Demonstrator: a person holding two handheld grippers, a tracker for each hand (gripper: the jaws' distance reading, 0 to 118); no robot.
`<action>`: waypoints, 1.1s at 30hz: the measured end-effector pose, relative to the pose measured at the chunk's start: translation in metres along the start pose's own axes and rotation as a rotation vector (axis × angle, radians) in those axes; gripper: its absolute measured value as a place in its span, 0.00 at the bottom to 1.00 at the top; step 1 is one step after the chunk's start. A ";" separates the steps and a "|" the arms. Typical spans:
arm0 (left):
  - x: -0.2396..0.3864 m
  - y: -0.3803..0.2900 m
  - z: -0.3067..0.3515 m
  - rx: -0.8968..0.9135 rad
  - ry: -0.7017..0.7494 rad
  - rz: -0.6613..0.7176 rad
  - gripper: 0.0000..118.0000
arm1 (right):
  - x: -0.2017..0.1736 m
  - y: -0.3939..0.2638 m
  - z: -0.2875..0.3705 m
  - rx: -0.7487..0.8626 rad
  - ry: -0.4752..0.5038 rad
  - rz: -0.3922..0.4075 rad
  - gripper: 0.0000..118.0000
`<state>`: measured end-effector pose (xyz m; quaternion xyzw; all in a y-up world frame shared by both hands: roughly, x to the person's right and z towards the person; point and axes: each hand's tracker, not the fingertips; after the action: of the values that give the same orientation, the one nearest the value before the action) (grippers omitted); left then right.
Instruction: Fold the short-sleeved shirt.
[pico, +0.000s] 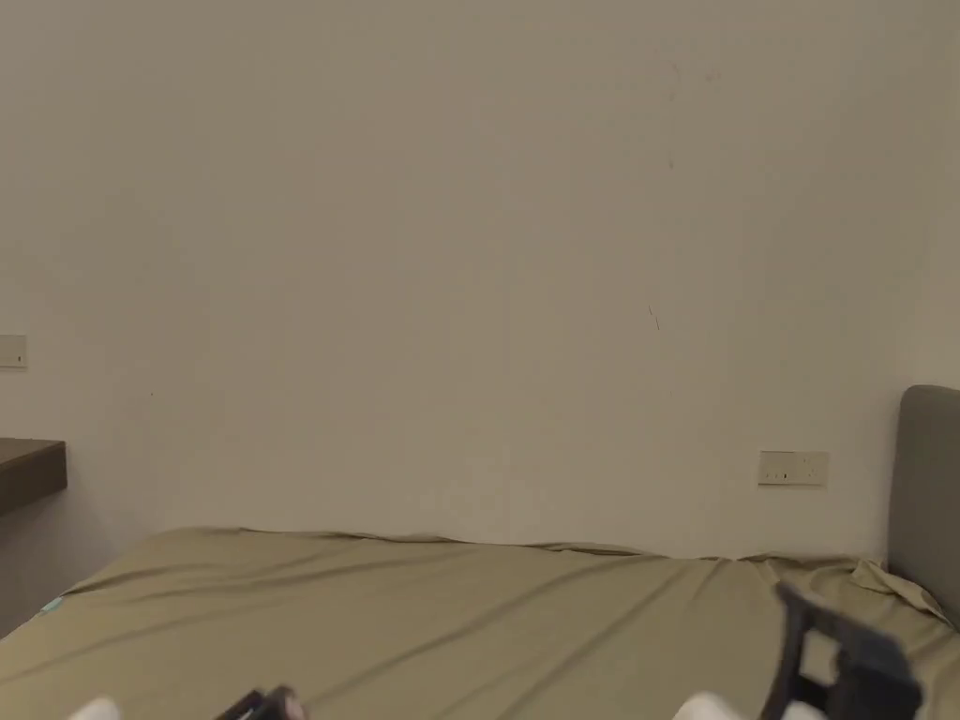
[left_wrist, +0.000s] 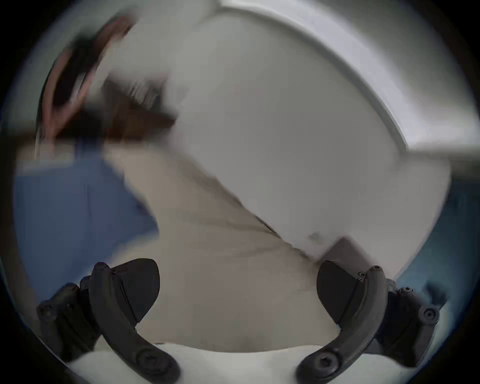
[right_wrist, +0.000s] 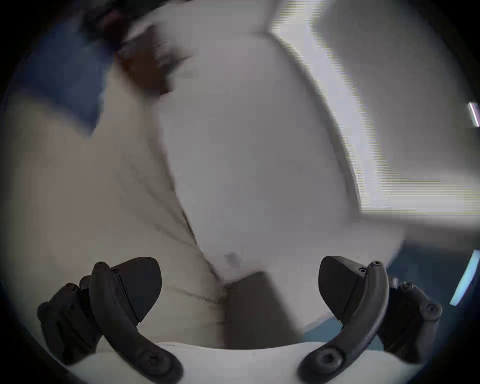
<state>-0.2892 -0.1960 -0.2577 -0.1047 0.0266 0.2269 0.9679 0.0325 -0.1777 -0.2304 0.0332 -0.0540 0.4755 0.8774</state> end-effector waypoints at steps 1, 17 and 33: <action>0.017 0.009 0.006 0.079 0.028 -0.161 1.00 | 0.026 -0.001 0.002 -0.030 0.014 -0.250 1.00; 0.058 -0.023 0.027 0.113 -0.076 -0.364 1.00 | 0.047 -0.055 0.037 -0.193 0.118 -1.014 1.00; 0.051 -0.031 0.021 0.018 -0.101 -0.438 0.02 | 0.043 -0.074 0.043 -0.257 0.059 -1.031 0.02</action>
<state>-0.2296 -0.1962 -0.2369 -0.0876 -0.0430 0.0157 0.9951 0.1152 -0.1867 -0.1825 -0.0659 -0.0637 -0.0272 0.9954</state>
